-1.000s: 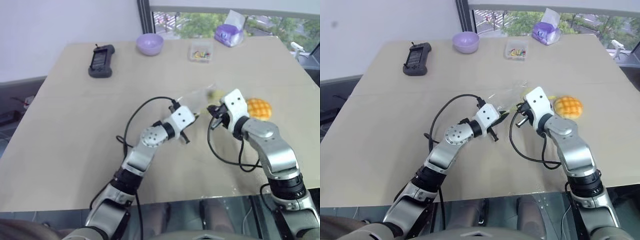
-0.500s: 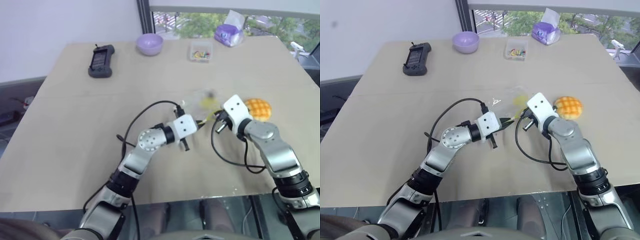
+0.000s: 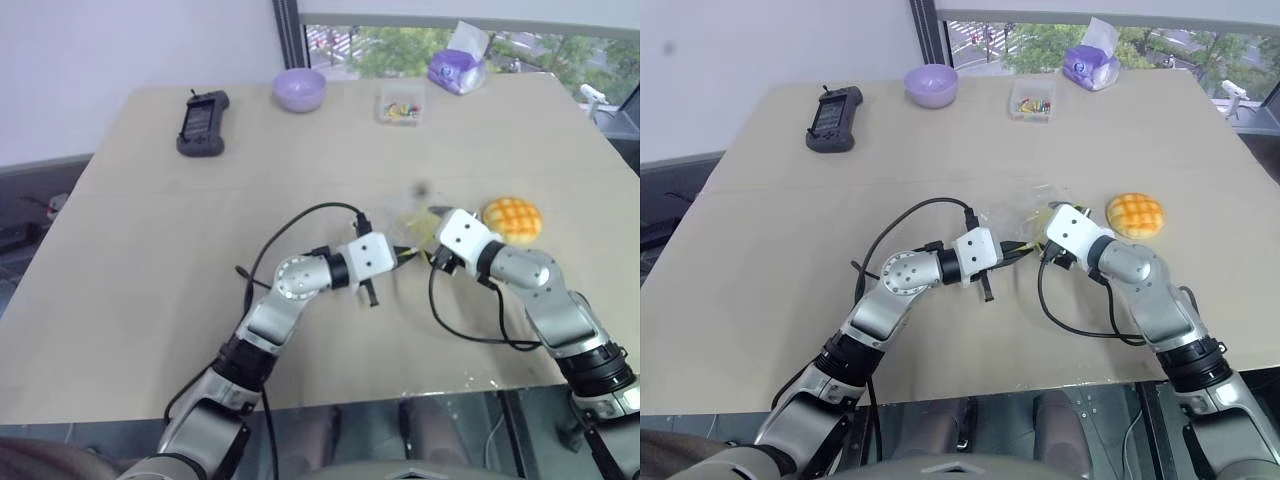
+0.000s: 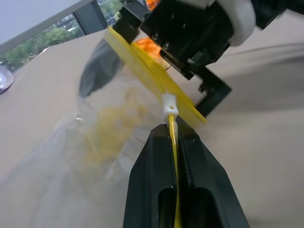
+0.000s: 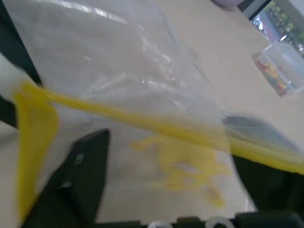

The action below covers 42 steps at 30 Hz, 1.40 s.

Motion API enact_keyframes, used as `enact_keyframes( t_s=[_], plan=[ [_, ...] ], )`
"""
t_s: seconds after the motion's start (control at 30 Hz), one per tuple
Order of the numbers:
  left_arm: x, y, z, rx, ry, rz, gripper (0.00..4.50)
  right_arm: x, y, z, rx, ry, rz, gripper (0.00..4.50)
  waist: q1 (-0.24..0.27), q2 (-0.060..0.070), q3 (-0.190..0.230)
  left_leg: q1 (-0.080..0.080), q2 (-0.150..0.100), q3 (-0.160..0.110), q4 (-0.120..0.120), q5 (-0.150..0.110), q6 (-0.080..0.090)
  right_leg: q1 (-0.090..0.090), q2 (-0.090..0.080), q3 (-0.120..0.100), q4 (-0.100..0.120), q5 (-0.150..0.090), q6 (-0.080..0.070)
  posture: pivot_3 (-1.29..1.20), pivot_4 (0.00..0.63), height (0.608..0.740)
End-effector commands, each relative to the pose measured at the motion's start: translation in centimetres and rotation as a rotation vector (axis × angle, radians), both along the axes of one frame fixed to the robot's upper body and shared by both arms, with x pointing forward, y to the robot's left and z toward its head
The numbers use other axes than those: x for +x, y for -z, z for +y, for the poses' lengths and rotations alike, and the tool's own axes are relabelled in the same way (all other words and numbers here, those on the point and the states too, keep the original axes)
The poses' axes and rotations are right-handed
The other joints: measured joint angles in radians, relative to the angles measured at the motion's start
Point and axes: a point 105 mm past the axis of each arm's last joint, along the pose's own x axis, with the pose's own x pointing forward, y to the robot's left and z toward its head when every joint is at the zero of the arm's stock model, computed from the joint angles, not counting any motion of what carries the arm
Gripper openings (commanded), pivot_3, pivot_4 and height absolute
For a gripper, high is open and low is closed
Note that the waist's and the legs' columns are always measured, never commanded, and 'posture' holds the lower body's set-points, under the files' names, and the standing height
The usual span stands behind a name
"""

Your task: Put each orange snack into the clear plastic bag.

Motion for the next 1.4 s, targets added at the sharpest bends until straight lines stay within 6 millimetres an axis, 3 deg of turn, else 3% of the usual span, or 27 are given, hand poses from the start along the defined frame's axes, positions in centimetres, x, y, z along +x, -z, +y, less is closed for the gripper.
enact_keyframes(
  t_s=[0.03, 0.23, 0.6, 0.67, 0.83, 0.9, 1.03, 1.2, 1.33, 1.4],
  plan=[
    [-0.2, -1.9, -0.1, -0.051, 0.028, -0.032, 0.0, 0.4, 0.2, -1.0, -0.058, 0.025, -0.05, 4.46, 0.0, 0.0, 0.0, 0.0, 0.0, 0.0, 0.0, 0.0, 0.0, 0.0, 0.0, 0.0, 0.0, 0.0, 0.0, 0.0, 0.15, 0.74],
    [0.4, -1.8, 0.5, -0.043, 0.004, -0.032, 0.0, 1.2, 0.3, -2.8, -0.13, 0.096, -0.1, 4.46, 0.0, 0.0, 0.0, 0.001, 0.0, 0.0, 0.0, 0.0, 0.0, 0.0, 0.0, 0.001, 0.0, 0.0, 0.0, 0.0, 0.15, 0.74],
    [2.8, -2.0, 2.3, -0.046, -0.126, -0.037, 0.0, 1.1, -0.8, -5.1, -0.171, 0.136, -0.145, 4.46, 0.001, 0.0, 0.0, 0.001, 0.0, 0.001, 0.0, 0.0, 0.0, 0.0, 0.0, 0.001, 0.0, 0.0, 0.0, 0.0, 0.15, 0.74],
    [2.9, -1.9, 2.4, -0.044, -0.132, -0.038, 0.0, 0.8, -1.3, -4.6, -0.156, 0.109, -0.159, 4.46, 0.001, 0.0, 0.0, 0.001, 0.0, 0.001, 0.0, 0.0, 0.0, 0.0, 0.0, 0.001, 0.0, 0.0, 0.0, 0.0, 0.15, 0.74],
    [3.0, -1.9, 1.9, -0.054, -0.137, -0.045, 0.0, -1.5, -3.6, -1.8, 0.102, -0.037, -0.092, 4.46, 0.0, 0.0, 0.0, 0.001, 0.001, 0.001, 0.0, 0.0, 0.0, 0.0, 0.001, 0.001, 0.0, 0.0, 0.0, 0.0, 0.15, 0.74],
    [3.4, -2.1, 1.8, -0.07, -0.169, -0.046, 0.0, -2.4, -4.8, -1.6, 0.212, -0.062, -0.068, 4.46, 0.004, 0.0, 0.0, 0.001, 0.001, 0.001, 0.0, 0.0, 0.0, 0.001, 0.001, 0.001, 0.0, 0.0, 0.0, 0.0, 0.15, 0.74],
    [4.0, -2.3, 1.8, -0.088, -0.228, -0.048, 0.0, -3.6, -5.4, -1.7, 0.27, -0.11, 0.058, 4.46, 0.007, 0.0, 0.0, 0.001, 0.0, 0.0, 0.0, 0.0, 0.0, 0.001, 0.001, 0.001, 0.0, 0.0, 0.0, 0.0, 0.15, 0.74],
    [4.4, -2.4, 2.0, -0.11, -0.29, -0.048, 0.0, -3.0, -7.0, -5.5, 0.356, 0.047, 0.054, 4.46, 0.011, 0.0, 0.0, 0.001, 0.001, 0.0, 0.0, -0.001, 0.001, 0.001, 0.001, 0.001, 0.0, 0.0, 0.0, 0.0, 0.15, 0.74],
    [4.8, -2.7, 2.2, -0.126, -0.326, -0.052, 0.0, -0.9, -6.4, -12.1, 0.488, 0.354, 0.09, 4.46, 0.023, -0.001, 0.0, 0.001, 0.0, 0.0, 0.0, -0.001, 0.001, 0.001, 0.001, 0.001, 0.0, 0.0, 0.0, 0.0, 0.15, 0.74],
    [4.8, -2.8, 2.2, -0.132, -0.338, -0.052, 0.0, -0.4, -5.9, -14.3, 0.558, 0.449, 0.12, 4.46, 0.025, 0.0, 0.0, 0.001, 0.0, 0.001, 0.0, 0.0, 0.001, 0.001, 0.0, 0.001, 0.0, 0.0, 0.0, 0.0, 0.15, 0.74]
  ],
)
